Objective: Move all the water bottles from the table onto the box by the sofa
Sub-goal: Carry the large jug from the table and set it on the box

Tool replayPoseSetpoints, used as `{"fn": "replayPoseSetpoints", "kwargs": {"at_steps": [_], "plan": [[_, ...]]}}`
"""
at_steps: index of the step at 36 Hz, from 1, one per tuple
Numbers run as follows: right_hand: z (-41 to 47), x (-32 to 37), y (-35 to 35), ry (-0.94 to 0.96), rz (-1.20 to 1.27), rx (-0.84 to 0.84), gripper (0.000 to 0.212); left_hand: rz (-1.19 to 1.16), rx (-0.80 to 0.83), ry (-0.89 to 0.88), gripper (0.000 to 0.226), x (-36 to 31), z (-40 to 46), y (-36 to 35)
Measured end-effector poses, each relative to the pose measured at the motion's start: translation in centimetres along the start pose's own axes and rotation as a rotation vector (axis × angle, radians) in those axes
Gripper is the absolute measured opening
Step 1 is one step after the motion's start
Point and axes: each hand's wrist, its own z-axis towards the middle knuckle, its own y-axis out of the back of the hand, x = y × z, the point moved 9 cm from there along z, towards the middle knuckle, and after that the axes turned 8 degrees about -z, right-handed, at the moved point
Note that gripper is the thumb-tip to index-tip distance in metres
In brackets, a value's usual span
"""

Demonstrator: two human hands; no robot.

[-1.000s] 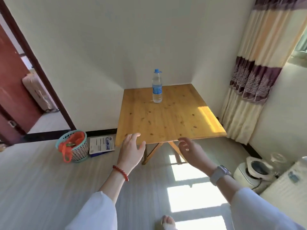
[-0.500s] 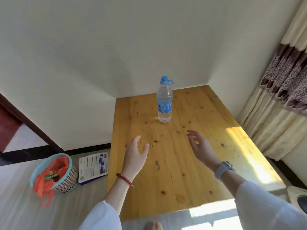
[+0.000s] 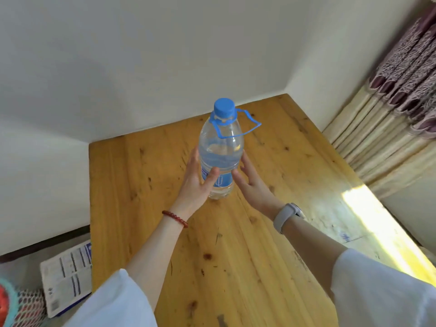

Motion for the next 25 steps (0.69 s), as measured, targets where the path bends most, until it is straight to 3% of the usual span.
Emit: {"fn": "replayPoseSetpoints", "kwargs": {"at_steps": [4, 8, 10, 18, 22, 25], "plan": [[1.2, 0.6, -0.9, 0.017, 0.144, 0.065, 0.066, -0.166, 0.063, -0.032, 0.102, 0.2, 1.9, -0.5], [1.8, 1.8, -0.5, 0.014, 0.149, -0.020, 0.055, -0.180, -0.010, -0.096, 0.067, -1.3, 3.1, -0.3], [1.4, 1.4, -0.4, -0.047, 0.120, -0.034, 0.051, -0.156, -0.043, -0.087, 0.060, -1.5, 3.1, -0.3], [-6.4, -1.7, -1.8, -0.213, 0.090, 0.007, 0.073, -0.289, 0.003, 0.348, 0.067, 3.4, -3.9, -2.4], [-11.4, -1.8, -2.4, -0.201, 0.203, 0.045, 0.091, -0.248, 0.067, 0.414, 0.075, 3.1, -8.1, -4.3], [-15.3, -2.4, -1.3, -0.249, 0.221, -0.026, 0.090, -0.204, 0.183, 0.410, 0.055, 2.0, -10.9, -6.5]]}}
